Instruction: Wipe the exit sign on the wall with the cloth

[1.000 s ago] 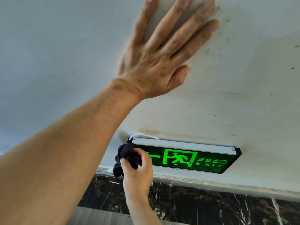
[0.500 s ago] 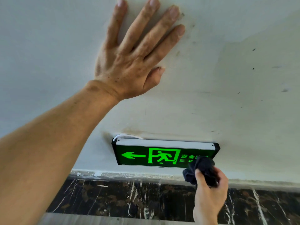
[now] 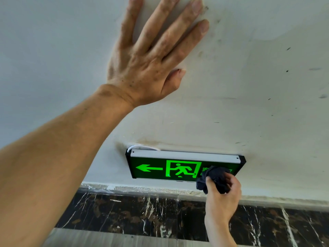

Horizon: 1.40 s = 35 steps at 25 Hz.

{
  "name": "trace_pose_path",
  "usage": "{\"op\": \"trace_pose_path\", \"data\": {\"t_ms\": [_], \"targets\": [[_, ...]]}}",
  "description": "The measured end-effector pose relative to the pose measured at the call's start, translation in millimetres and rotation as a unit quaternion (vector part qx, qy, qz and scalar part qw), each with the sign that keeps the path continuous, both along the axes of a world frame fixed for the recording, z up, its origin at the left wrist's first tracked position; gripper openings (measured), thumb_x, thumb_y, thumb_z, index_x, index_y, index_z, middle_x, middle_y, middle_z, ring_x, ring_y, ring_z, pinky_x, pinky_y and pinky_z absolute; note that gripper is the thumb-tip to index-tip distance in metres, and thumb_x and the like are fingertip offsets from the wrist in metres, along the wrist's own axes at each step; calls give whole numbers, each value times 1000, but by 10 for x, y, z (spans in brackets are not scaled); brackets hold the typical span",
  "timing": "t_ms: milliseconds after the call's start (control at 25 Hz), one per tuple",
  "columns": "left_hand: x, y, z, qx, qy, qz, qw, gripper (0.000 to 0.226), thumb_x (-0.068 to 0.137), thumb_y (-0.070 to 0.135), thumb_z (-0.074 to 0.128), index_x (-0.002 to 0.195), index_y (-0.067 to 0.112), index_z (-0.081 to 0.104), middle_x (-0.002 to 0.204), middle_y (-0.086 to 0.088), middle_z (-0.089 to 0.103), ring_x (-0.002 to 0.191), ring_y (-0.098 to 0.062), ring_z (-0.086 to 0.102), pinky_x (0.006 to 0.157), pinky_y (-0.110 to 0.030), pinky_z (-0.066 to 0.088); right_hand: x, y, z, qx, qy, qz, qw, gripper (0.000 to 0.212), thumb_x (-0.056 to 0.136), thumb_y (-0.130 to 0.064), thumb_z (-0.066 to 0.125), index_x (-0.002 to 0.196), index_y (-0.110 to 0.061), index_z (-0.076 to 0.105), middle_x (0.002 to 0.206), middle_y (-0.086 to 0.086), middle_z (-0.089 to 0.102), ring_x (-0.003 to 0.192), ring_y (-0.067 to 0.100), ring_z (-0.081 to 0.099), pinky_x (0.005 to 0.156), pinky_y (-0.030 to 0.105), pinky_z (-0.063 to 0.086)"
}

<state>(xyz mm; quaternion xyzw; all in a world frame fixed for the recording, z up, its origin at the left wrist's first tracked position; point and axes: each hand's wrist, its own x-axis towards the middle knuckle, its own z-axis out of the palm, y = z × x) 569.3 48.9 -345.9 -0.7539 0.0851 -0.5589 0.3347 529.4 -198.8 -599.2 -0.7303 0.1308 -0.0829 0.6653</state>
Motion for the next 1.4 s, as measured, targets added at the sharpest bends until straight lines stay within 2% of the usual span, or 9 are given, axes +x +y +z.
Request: {"op": "trace_pose_path", "data": {"t_ms": [160,360,520,720,1000,1120,1200,1320,1400], "targets": [[-16,-11,8,-4,8,-13,1000,64,97,41,47,156,18,35,155,-6,32,141,-34,33,110,-67,27,-173,298,6,4,0,47,999,50,72,-15,81,95,-48,51,112,-4,53,95,0,54,78,20,42],[-52,-24,22,-12,20,-9,1000,65,96,42,50,154,19,35,154,-5,31,140,-33,32,107,-68,33,-297,592,-14,-12,4,74,997,46,70,-12,82,101,-33,56,113,-1,50,93,5,56,71,14,42],[-84,-52,42,-16,19,-12,1000,62,95,41,52,151,18,40,151,-10,51,136,-32,35,104,-69,39,-405,804,10,-26,8,99,995,46,69,-13,82,101,-32,56,109,-6,48,92,0,54,64,4,42],[-123,-92,63,-17,21,-7,1000,59,95,40,53,149,18,46,148,-8,55,134,-33,50,104,-67,40,-615,1227,80,-43,31,148,988,38,71,-13,82,93,-35,59,103,-18,52,88,-4,56,61,-1,42],[-132,-119,66,-22,29,-7,999,57,95,40,52,149,20,50,147,-7,56,132,-33,52,104,-66,39,-792,1673,147,-46,90,276,956,32,73,-18,79,94,-30,58,101,-14,53,79,-7,52,63,-2,39],[-123,-105,57,-23,31,-7,999,58,96,40,51,150,19,46,149,-8,54,135,-32,43,105,-67,37,-790,1583,137,-33,93,310,946,32,71,-19,77,92,-31,56,101,-13,55,84,-4,55,67,3,42],[-115,-87,58,-25,29,-5,999,59,96,40,51,151,19,44,150,-9,53,136,-32,36,105,-68,37,-807,1293,34,7,108,297,949,34,68,-18,78,91,-34,59,101,-11,62,88,0,59,75,13,49],[-106,-67,52,-24,28,-3,999,60,97,41,51,151,18,41,150,-10,52,136,-32,33,104,-68,38,-705,662,-176,46,161,166,972,38,67,-15,83,92,-33,61,100,-5,66,93,15,63,89,43,53],[-100,-65,45,-22,28,-3,999,60,98,41,50,152,18,40,150,-11,51,136,-32,33,103,-68,39,-528,228,-278,51,169,49,983,40,69,-10,83,90,-33,59,99,-4,65,94,20,62,92,48,52]]}}
